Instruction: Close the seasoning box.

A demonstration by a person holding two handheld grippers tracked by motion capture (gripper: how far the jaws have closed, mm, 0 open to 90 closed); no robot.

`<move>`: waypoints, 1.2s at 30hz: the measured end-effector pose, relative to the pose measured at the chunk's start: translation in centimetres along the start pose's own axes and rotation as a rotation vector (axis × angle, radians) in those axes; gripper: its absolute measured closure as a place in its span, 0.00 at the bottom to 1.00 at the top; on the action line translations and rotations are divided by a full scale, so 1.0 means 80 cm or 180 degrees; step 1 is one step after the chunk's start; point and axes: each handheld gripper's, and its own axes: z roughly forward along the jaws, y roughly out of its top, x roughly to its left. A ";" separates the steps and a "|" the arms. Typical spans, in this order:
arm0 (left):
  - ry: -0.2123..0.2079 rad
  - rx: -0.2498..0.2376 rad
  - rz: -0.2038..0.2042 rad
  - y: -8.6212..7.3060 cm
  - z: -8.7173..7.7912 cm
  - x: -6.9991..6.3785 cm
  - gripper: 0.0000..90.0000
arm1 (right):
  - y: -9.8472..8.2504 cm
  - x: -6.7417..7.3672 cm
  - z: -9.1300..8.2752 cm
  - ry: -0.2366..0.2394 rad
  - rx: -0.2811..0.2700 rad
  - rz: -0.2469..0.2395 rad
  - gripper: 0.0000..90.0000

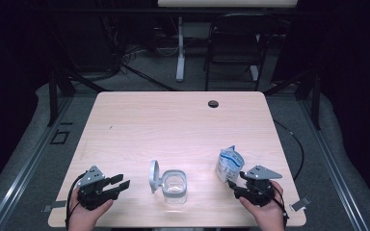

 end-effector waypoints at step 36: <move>0.0005 0.0051 -0.0020 -0.005 0.006 0.002 0.66 | 0.012 0.002 0.033 -0.0134 -0.0222 0.0074 0.44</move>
